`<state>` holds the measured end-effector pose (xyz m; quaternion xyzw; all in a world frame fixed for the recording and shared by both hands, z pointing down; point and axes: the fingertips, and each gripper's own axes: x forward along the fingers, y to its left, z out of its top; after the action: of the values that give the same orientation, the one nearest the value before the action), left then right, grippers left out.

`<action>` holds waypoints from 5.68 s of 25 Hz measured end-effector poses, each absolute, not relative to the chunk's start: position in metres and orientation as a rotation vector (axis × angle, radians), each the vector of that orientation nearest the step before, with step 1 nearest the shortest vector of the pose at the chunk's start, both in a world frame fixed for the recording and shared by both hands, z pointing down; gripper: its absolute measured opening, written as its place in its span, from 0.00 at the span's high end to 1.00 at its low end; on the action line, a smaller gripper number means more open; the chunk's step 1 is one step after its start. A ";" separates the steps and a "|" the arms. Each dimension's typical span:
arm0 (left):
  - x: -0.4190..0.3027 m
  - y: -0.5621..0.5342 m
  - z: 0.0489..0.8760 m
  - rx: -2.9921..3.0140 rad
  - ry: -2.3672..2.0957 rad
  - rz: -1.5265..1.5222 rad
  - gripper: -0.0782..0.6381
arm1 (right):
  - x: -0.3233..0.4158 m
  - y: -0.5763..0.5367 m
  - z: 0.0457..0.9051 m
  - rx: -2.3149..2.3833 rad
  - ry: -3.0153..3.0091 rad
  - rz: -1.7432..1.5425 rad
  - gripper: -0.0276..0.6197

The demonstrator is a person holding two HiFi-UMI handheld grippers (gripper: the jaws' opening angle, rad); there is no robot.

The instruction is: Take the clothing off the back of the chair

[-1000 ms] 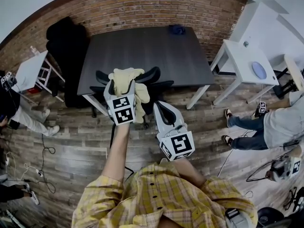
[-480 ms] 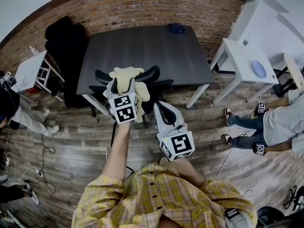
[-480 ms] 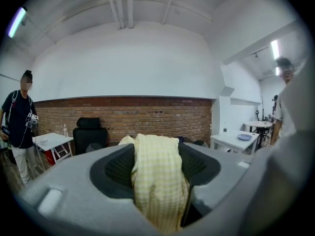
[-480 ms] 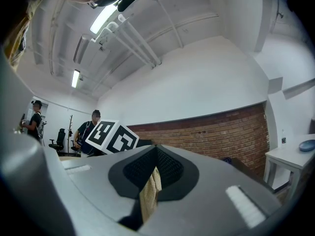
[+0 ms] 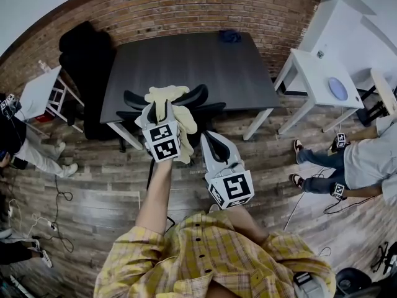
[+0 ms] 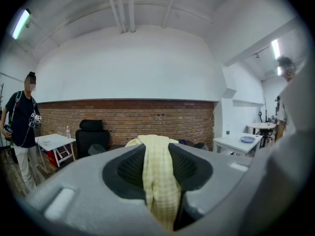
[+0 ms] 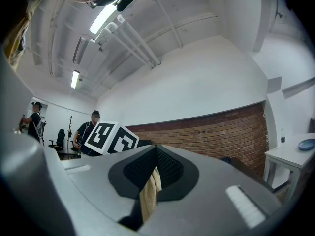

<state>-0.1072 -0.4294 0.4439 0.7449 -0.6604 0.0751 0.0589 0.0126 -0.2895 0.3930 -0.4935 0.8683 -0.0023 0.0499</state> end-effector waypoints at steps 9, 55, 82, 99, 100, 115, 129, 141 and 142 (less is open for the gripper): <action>-0.107 -0.423 0.442 2.253 -2.011 0.218 0.75 | 0.018 -0.282 0.388 -1.510 2.635 0.010 0.96; -0.113 -0.318 0.280 2.435 -2.089 -0.169 0.75 | 0.009 -0.251 0.362 -1.483 2.635 0.036 0.96; -0.113 -0.248 0.318 2.420 -2.073 -0.122 0.75 | -0.003 -0.234 0.360 -1.473 2.640 0.054 0.96; -0.108 -0.235 0.349 2.393 -2.038 -0.094 0.75 | -0.010 -0.230 0.356 -1.469 2.641 0.059 0.96; -0.108 -0.234 0.350 2.392 -2.038 -0.091 0.75 | -0.010 -0.229 0.357 -1.473 2.638 0.057 0.96; -0.101 -0.222 0.368 2.411 -2.027 -0.087 0.75 | -0.009 -0.228 0.365 -1.497 2.650 0.048 0.96; -0.095 -0.217 0.373 2.428 -2.023 -0.086 0.74 | -0.008 -0.228 0.368 -1.502 2.659 0.054 0.96; -0.096 -0.217 0.375 2.424 -2.013 -0.091 0.74 | -0.008 -0.230 0.370 -1.511 2.654 0.049 0.96; -0.096 -0.217 0.375 2.424 -2.014 -0.090 0.74 | -0.008 -0.230 0.370 -1.509 2.654 0.051 0.96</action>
<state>-0.0962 -0.2169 0.3755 0.7688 -0.6388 -0.0285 -0.0056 -0.0085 -0.2301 0.3697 -0.4938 0.8683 0.0166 0.0440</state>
